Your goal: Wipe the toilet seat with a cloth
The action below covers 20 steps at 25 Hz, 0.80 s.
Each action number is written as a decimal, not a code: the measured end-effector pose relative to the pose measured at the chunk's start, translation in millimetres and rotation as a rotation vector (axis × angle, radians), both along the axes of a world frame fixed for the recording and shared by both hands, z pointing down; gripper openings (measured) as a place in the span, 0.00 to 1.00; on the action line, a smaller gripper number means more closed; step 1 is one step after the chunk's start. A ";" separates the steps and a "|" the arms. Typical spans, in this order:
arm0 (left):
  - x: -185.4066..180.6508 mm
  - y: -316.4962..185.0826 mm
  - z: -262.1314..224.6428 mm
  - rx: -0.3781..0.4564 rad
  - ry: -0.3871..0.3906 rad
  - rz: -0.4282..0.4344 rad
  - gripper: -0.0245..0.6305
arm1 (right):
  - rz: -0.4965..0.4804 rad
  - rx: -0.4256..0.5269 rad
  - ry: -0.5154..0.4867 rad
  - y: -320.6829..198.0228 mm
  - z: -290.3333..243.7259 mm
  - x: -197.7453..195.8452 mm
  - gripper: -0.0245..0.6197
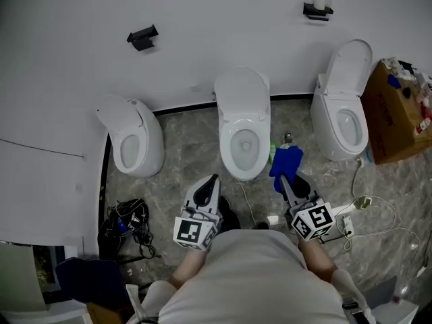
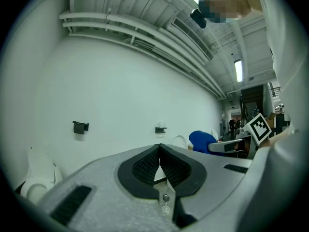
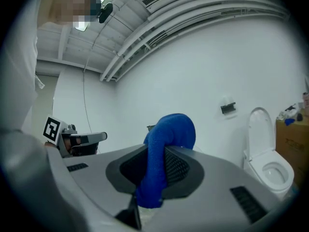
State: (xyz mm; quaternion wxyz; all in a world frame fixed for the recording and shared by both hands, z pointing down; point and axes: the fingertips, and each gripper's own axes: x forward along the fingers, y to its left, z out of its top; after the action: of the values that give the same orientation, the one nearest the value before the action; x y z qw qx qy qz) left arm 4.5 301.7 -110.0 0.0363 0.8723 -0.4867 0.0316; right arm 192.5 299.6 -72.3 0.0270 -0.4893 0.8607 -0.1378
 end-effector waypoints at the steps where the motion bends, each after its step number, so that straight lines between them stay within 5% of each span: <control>1: -4.4 -12.5 3.8 -0.007 0.003 0.007 0.05 | 0.007 -0.004 0.003 -9.3 1.7 -4.5 0.14; 13: -52.2 -192.5 34.0 -0.033 0.004 0.202 0.05 | 0.123 -0.050 0.050 -147.6 24.2 -64.1 0.14; 20: -49.5 -247.4 55.5 -0.064 -0.044 0.252 0.05 | 0.133 -0.077 0.086 -200.9 40.6 -68.6 0.14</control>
State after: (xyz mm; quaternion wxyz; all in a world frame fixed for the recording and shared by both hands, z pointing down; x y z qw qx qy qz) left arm -45.0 54.3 -54.5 0.0493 0.9240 -0.3727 0.0707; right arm 124.0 98.7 -31.6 -0.0195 -0.5515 0.8208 -0.1475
